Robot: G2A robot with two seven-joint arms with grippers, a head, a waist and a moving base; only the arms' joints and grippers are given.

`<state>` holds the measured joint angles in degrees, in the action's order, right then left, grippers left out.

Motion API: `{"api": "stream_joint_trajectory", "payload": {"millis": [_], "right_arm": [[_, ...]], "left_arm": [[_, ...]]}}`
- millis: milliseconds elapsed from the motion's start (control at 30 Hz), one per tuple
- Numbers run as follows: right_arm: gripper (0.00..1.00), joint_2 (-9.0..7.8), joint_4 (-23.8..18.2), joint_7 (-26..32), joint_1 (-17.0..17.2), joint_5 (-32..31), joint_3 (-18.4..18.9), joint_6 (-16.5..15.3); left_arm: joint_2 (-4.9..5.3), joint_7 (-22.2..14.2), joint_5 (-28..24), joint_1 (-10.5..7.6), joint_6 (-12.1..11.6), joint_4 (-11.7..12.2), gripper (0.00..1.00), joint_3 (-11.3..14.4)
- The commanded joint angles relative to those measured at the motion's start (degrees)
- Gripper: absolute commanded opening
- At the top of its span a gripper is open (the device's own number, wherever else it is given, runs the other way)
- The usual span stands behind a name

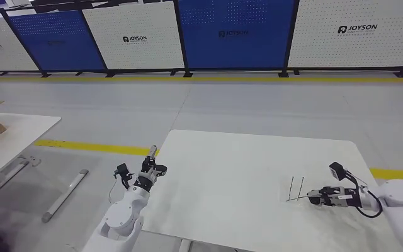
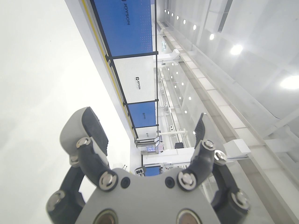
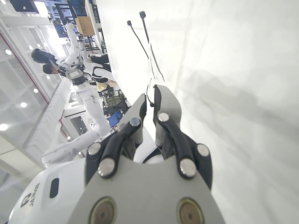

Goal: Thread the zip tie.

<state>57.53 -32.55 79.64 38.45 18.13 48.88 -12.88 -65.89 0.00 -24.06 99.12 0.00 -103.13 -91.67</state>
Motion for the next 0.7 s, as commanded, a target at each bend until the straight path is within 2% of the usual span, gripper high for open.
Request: {"api": "stream_joint_trajectory", "payload": {"millis": [0,33,67,267,400,500,567,667], "right_arm": [[0.06,0.04,0.22,0.00,-0.16,0.34,-0.34,-0.02],[0.01,0.05,0.34,0.00,-0.24,0.49,-0.50,-0.05],[0.00,0.06,0.46,0.00,-0.29,0.66,-0.65,-0.09],[0.00,-0.11,1.33,0.00,-0.64,1.98,-1.36,-1.07],[0.00,-0.75,1.32,0.00,-0.41,4.75,-1.01,-3.40],[0.00,-1.85,0.34,0.00,0.38,8.57,0.07,-6.06],[0.00,-2.79,-0.95,0.00,1.03,11.46,1.23,-6.60],[0.00,-4.78,-5.91,0.00,3.55,17.01,3.77,-6.60]], "left_arm": [[0.00,0.00,0.00,0.00,0.00,0.00,1.00,0.00],[0.00,0.00,0.00,0.00,0.00,0.00,1.00,0.00],[0.00,0.00,0.00,0.00,0.00,0.00,1.00,0.00],[0.00,0.00,0.00,0.00,0.00,0.00,1.00,0.00],[0.00,0.00,0.00,0.00,0.00,0.00,1.00,0.00],[0.00,0.00,0.00,0.00,0.00,0.00,1.00,0.00],[0.00,0.00,0.00,0.00,0.00,0.00,1.00,0.00],[0.00,0.00,0.00,0.00,0.00,0.00,1.00,0.00]]}}
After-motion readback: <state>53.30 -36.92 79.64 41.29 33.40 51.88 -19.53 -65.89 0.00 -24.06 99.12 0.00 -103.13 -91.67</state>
